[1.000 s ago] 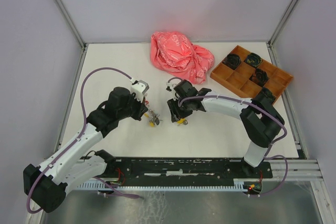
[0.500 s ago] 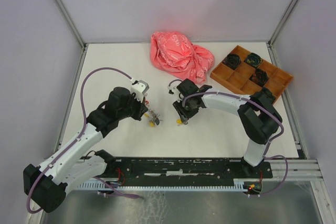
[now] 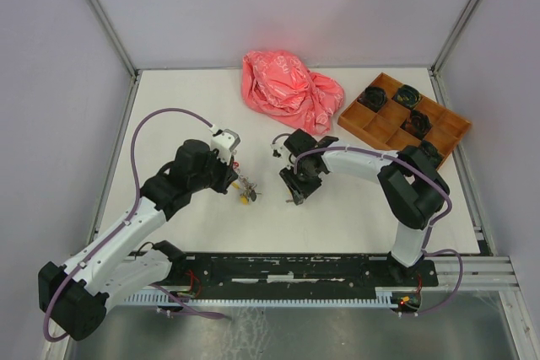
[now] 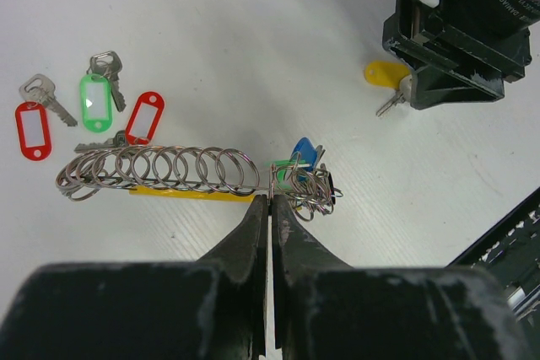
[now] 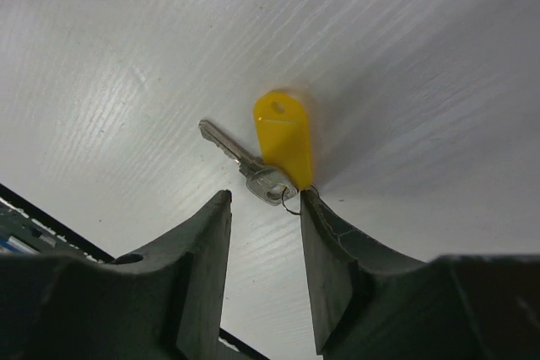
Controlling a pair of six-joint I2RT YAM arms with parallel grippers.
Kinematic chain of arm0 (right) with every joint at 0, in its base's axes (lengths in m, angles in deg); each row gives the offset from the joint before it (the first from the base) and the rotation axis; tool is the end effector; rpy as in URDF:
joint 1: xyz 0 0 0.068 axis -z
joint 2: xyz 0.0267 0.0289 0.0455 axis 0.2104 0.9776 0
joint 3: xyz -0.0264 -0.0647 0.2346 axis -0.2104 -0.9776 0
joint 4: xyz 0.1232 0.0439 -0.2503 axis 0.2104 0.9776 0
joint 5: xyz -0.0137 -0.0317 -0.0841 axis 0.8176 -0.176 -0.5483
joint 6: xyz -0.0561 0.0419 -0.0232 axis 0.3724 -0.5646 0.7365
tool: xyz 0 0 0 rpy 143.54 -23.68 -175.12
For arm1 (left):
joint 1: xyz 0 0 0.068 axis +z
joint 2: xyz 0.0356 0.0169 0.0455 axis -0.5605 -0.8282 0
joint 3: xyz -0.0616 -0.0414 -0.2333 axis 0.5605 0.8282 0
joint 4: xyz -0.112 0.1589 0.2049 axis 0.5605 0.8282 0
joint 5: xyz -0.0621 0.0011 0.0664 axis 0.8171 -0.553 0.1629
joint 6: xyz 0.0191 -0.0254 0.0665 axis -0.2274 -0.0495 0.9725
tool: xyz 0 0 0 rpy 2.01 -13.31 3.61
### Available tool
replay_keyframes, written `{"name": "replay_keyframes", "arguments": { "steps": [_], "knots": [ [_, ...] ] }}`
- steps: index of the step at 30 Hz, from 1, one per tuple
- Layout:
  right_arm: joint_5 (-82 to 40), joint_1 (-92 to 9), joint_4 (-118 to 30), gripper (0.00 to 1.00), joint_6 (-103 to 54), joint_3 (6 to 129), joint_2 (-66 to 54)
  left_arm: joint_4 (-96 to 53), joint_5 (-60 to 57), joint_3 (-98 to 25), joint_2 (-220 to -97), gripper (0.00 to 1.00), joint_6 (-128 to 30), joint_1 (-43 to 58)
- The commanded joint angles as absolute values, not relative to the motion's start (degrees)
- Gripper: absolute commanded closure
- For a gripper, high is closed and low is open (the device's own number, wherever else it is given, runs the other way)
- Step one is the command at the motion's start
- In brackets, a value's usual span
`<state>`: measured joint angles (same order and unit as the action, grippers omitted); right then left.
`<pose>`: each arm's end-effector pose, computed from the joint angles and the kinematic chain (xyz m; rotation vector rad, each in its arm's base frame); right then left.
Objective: Put the keys on the keyring
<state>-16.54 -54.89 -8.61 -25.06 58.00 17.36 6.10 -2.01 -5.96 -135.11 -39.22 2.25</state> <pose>0.2579 0.2554 0.0944 -0.9351 2.7896 0.4488 0.2151 -0.1431 0.2310 0.6466 2.1359 -0.4757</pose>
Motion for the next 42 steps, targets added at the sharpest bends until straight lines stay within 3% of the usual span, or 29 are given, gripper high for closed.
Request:
{"name": "replay_keyframes", "arguments": {
  "steps": [1,4,19,42],
  "knots": [
    [-11.16,-55.41,-6.0,0.54,-30.15,58.27,15.55,3.34,-0.65,-7.15,-134.87,0.97,-38.52,2.73],
    [-9.36,-56.44,-6.54,0.56,-31.04,58.36,14.63,3.39,-0.56,-7.24,-134.95,0.97,-38.53,2.8],
    [-24.66,-59.05,-3.66,0.62,-22.76,59.07,13.79,3.39,-0.18,-7.16,-134.78,0.97,-38.54,2.86],
    [-22.9,-60.22,-5.39,0.64,-18.87,60.21,18.28,3.39,0.12,-7.16,-134.89,0.97,-38.45,2.84]
  ]
}}
